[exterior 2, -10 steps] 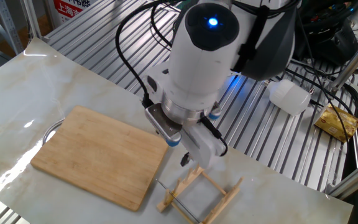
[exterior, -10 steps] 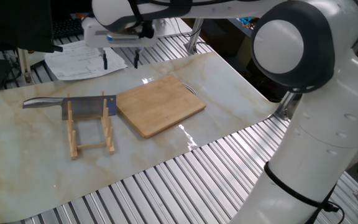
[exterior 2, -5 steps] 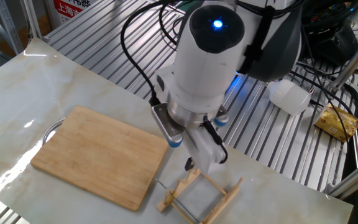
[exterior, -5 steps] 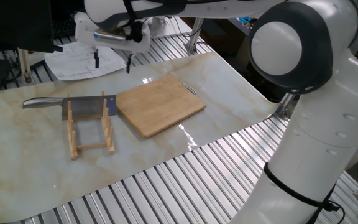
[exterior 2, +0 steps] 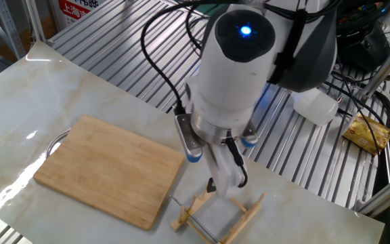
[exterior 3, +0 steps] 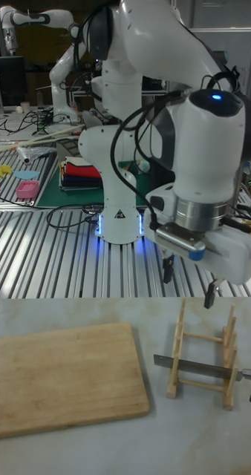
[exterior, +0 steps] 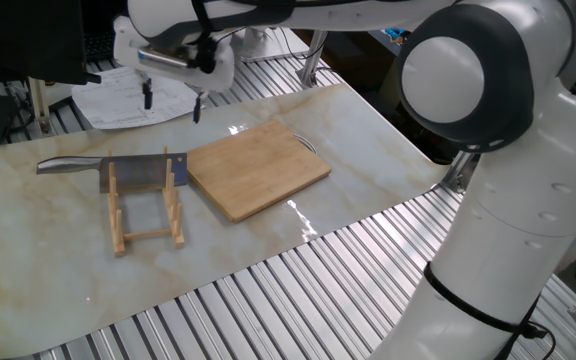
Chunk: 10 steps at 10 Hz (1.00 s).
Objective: Put the knife on the cutting board
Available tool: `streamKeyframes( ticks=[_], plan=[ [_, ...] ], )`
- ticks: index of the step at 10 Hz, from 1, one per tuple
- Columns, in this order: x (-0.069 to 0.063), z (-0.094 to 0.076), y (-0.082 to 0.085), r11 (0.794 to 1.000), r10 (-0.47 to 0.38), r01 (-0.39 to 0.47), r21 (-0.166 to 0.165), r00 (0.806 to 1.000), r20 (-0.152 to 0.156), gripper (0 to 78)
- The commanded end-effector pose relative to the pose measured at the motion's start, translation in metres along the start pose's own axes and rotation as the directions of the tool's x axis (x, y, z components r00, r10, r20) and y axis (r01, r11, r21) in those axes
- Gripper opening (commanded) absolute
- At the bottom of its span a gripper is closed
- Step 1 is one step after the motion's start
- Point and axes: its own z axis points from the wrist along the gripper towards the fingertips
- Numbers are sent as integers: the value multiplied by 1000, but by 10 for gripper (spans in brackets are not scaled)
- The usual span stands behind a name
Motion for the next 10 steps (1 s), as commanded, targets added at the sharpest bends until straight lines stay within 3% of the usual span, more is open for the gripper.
streamKeyframes(
  ticks=[1, 3, 7, 10],
  plan=[
    [11, 1, 11, 991, 127, -127, -33, 992, -12, 775],
    [11, 1, 11, 994, 101, -101, -32, 995, 4, 775],
    [11, 1, 11, 991, 107, -111, -79, 993, -53, 775],
    [11, 1, 11, 989, 124, -127, -72, 991, -52, 775]
  ],
)
